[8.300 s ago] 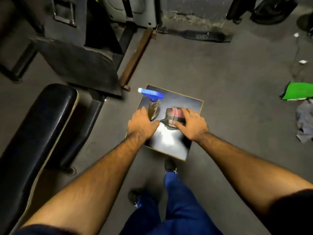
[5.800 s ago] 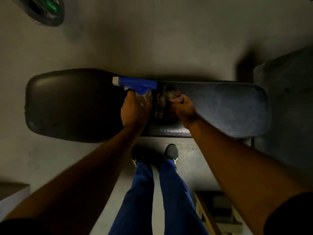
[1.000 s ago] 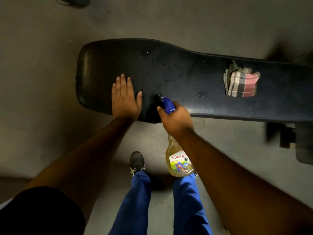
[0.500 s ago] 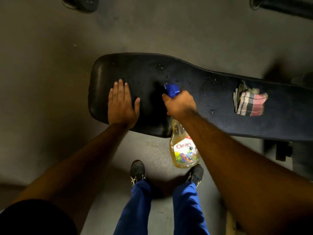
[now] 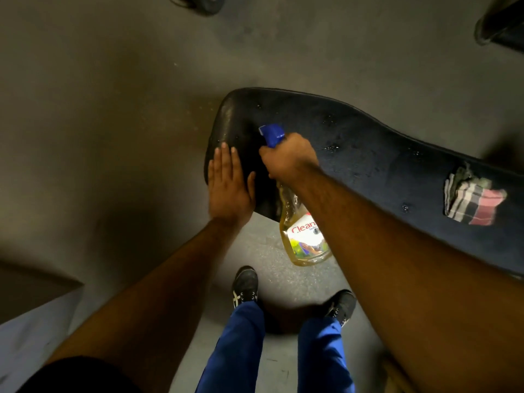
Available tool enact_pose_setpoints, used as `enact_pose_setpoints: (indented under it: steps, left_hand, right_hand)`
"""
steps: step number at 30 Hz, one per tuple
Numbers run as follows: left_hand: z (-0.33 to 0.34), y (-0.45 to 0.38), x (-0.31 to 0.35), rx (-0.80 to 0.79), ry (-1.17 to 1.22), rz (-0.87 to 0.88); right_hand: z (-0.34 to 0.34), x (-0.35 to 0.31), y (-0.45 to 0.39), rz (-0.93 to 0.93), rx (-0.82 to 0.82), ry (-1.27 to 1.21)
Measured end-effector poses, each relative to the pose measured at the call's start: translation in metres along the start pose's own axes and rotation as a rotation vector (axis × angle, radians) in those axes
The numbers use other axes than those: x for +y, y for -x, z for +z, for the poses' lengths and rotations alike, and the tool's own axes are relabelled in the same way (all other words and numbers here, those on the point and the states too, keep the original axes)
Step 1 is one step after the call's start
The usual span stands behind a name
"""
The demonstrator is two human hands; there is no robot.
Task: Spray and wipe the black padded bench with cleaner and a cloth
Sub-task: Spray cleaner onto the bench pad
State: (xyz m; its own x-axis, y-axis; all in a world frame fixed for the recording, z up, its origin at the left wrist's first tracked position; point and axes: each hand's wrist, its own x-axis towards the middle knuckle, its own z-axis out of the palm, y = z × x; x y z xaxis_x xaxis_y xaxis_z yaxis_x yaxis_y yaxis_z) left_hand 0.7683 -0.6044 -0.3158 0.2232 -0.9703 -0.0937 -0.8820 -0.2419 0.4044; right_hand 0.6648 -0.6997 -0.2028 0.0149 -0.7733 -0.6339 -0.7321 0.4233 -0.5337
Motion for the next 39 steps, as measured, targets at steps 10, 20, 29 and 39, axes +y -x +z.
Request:
enact_pose_setpoints:
  steps: [10, 20, 29, 39]
  left_hand:
    - [-0.010, 0.021, 0.005, -0.024, 0.077, -0.039]
    - [-0.011, 0.023, -0.002, -0.085, 0.073, -0.014]
    - [-0.023, 0.038, 0.004, -0.069, 0.213, -0.168]
    - [-0.058, 0.075, 0.089, -0.198, 0.180, 0.024]
  right_hand:
    - [0.009, 0.052, 0.060, -0.011, -0.055, 0.098]
    - [0.019, 0.048, 0.062, -0.069, 0.031, 0.145]
    - [0.023, 0.031, 0.069, -0.104, 0.002, 0.043]
    - [-0.050, 0.081, 0.135, -0.054, 0.175, -0.301]
